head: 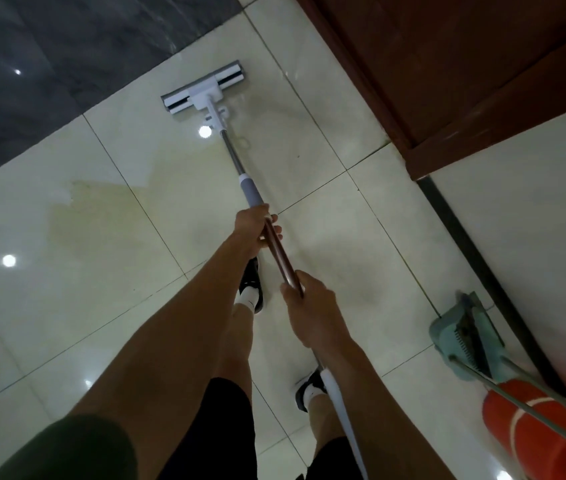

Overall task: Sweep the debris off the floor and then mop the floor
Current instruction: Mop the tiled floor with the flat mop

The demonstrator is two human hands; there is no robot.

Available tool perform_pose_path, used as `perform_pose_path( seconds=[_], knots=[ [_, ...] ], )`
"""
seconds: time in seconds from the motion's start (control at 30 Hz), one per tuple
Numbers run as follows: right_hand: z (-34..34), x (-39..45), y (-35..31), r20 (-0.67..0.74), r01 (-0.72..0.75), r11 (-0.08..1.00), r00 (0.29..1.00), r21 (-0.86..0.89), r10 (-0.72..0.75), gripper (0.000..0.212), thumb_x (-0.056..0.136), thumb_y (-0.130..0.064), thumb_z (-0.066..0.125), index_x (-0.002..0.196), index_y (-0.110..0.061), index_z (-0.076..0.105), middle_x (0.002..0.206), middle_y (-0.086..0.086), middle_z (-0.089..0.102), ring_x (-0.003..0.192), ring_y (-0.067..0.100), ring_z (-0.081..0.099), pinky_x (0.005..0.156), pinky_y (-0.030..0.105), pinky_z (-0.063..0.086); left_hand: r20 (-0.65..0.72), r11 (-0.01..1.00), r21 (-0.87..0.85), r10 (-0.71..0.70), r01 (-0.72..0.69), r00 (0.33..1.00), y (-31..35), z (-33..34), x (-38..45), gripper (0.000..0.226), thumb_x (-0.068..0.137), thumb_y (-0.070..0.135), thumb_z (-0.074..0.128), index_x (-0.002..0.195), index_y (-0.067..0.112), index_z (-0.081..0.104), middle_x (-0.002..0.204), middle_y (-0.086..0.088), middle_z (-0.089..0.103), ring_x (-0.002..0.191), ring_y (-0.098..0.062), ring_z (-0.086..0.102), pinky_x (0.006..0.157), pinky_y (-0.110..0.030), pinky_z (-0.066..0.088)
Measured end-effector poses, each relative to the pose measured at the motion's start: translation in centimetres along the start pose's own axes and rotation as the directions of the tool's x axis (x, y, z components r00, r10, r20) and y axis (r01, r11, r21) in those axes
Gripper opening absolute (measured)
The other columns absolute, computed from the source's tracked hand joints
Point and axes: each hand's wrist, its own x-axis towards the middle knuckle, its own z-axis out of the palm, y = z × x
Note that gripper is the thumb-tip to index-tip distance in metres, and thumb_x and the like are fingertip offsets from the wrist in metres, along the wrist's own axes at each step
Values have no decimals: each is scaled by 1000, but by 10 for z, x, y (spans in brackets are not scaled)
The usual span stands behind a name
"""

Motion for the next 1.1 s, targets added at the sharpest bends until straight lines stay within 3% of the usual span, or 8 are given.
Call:
perform_pose_path(
  seconds=[0.17, 0.33, 0.53, 0.67, 0.8, 0.87, 0.97, 1.1],
  knots=[
    [-21, -10, 39, -12, 74, 993, 997, -95, -75, 26, 102, -35, 48, 115, -17, 61, 93, 8, 67, 81, 28, 67, 73, 43, 59, 20, 999, 8, 51, -51, 998, -54, 21, -32, 10, 98, 19, 56, 100, 9, 55, 82, -10, 66, 63, -27, 63, 61, -37, 53],
    [-26, -26, 65, 2, 69, 995, 998, -70, -69, 23, 103, -34, 46, 111, -17, 60, 86, 6, 66, 68, 23, 66, 55, 34, 57, 1, 998, -3, 70, -70, 998, -90, 26, -48, 10, 99, 18, 54, 101, 8, 51, 83, -9, 64, 64, -27, 61, 62, -35, 51],
    [-16, -47, 94, -5, 64, 997, 998, -38, -64, 23, 102, -32, 48, 105, -16, 63, 81, 3, 64, 63, 16, 61, 61, 36, 59, -12, 999, -10, 49, -49, 999, -122, 20, -61, 15, 98, 15, 53, 111, 8, 53, 86, -9, 63, 64, -26, 61, 60, -36, 53],
    [-15, -43, 87, -29, 104, 993, 994, -48, -106, 24, 101, -31, 49, 101, -12, 64, 82, 6, 65, 63, 18, 59, 57, 32, 52, 5, 1000, 6, 30, -30, 1000, -110, 15, -62, 13, 99, 17, 56, 107, 8, 53, 87, -11, 66, 66, -25, 62, 60, -36, 54],
    [-16, -32, 75, -37, 124, 986, 991, -113, -129, 23, 101, -31, 51, 106, -12, 63, 91, 7, 67, 75, 23, 65, 68, 37, 57, 42, 1000, -16, -6, 7, 999, -89, 13, -52, 13, 100, 16, 55, 107, 5, 52, 87, -13, 65, 66, -26, 61, 61, -39, 56],
    [-14, -24, 63, -33, 111, 986, 993, -127, -116, 24, 102, -31, 51, 110, -12, 63, 92, 6, 67, 76, 22, 65, 66, 34, 55, 41, 997, -68, -27, 30, 999, -76, 13, -50, 8, 99, 12, 53, 103, 4, 52, 83, -13, 61, 62, -25, 58, 59, -39, 56],
    [-2, -4, 33, -25, 101, 989, 994, -112, -104, 22, 103, -32, 50, 109, -14, 62, 87, 2, 63, 70, 14, 60, 63, 25, 45, 35, 989, -140, -40, 44, 999, -44, 11, -38, 11, 100, 10, 45, 91, 8, 48, 74, -10, 52, 51, -21, 48, 50, -31, 48],
    [29, 38, -27, -52, 132, 988, 989, -82, -137, 21, 103, -31, 50, 105, -14, 61, 84, 2, 63, 66, 12, 59, 63, 26, 46, -33, 991, -136, -16, 12, 999, 21, -8, -4, 16, 97, 6, 39, 83, 10, 44, 68, -6, 45, 45, -17, 40, 43, -25, 38]
  ],
)
